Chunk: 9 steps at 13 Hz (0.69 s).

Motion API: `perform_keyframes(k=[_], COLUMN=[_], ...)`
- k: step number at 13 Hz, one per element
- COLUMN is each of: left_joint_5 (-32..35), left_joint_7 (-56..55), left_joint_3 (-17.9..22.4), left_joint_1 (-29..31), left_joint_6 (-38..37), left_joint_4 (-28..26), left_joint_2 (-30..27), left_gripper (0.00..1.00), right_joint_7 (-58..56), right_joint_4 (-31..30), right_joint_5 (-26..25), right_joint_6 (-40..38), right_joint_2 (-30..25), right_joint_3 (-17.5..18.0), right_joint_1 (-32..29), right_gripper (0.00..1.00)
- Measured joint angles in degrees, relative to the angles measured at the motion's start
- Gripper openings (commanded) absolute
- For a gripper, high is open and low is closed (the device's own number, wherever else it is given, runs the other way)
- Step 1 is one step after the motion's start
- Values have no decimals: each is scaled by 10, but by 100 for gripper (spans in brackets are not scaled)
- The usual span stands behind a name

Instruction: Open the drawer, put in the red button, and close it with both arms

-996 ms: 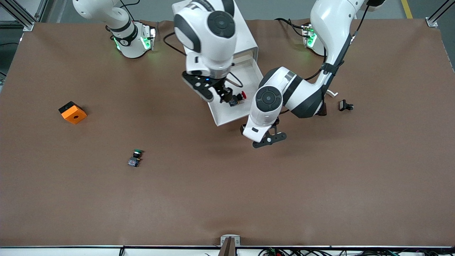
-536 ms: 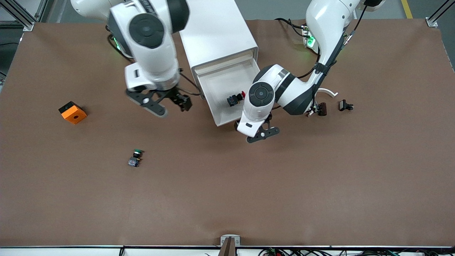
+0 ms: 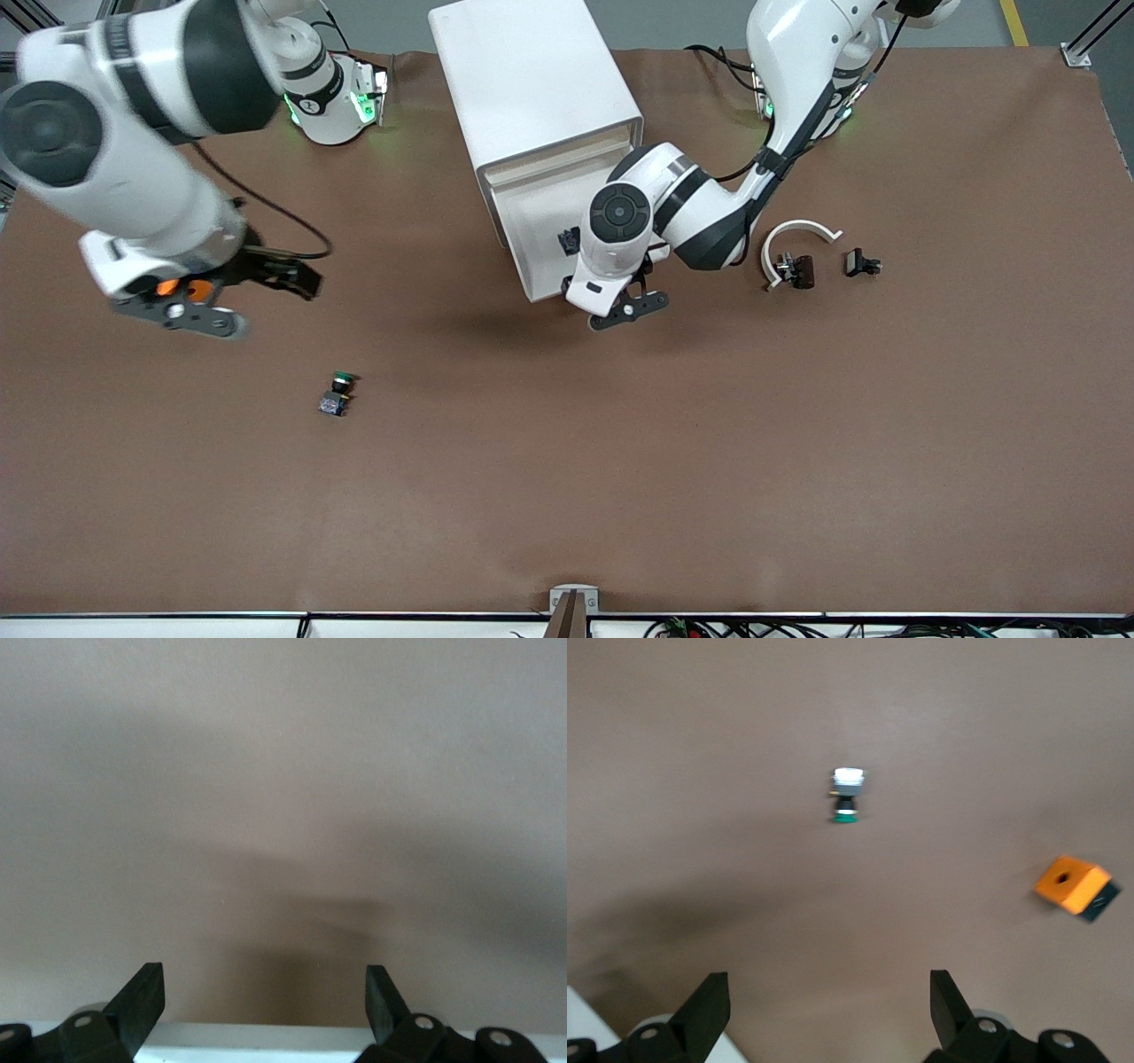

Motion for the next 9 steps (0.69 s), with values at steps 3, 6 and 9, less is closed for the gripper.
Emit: perform_keyframes(k=[3,6,9], left_joint_5=[0,-8,-40], left_joint_7=[-26,-62,-80], left_joint_3=[-19,-43,-62], left_joint_1=[0,1,1], left_joint_6=[0,0,0], left_joint_4=[-7,-11,-14], left_joint_2=[0,2,3], left_gripper=[100,100,100], right_joint_7=[-122,-194,-263], right_joint_4=[1,15,25], right_joint_5=[0,0,0], right_joint_6=[-20,-40,-49], right_joint_2=[-8,-10,-10], right_joint_3=[0,0,0], right_joint_1=[-68,-124,-175], right_gripper=[100,100,100])
